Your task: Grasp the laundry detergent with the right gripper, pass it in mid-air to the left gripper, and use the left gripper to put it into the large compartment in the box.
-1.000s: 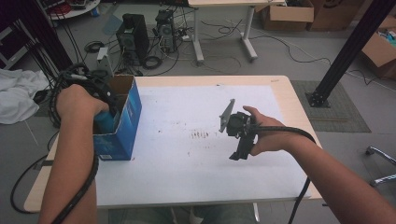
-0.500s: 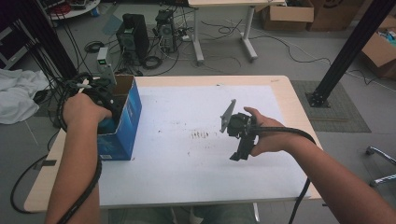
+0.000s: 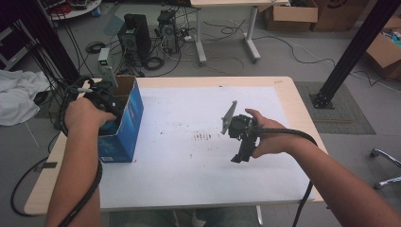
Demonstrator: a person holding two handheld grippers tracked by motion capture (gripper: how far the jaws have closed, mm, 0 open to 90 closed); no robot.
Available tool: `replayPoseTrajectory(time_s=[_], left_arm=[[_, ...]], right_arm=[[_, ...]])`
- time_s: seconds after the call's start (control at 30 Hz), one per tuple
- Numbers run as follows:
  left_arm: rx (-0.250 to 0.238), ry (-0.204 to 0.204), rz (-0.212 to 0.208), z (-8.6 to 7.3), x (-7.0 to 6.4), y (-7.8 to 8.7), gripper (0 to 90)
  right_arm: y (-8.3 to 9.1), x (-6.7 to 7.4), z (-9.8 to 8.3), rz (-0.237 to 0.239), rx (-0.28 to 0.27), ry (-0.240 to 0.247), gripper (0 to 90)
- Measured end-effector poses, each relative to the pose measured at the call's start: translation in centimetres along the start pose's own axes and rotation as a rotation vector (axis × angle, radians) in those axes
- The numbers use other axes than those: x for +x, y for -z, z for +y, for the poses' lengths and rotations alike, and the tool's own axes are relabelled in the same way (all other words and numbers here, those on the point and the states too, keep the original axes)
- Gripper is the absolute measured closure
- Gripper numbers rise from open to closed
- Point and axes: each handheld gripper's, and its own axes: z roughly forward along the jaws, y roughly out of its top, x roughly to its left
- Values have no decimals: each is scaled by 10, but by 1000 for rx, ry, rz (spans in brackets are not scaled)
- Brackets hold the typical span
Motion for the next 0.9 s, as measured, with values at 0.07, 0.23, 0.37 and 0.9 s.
replayPoseTrajectory(time_s=[0.07,0.23,0.37,0.9], left_arm=[[8,3,-2,0,1,0,381],[18,0,1,0,1,0,380],[14,-2,-2,-1,2,0,379],[-48,-18,29,-5,-3,16,330]], right_arm=[[-1,0,1,1,3,3,0],[-2,-1,2,2,1,4,0],[-2,-1,2,2,-2,2,0],[-4,1,4,6,-8,9,0]])
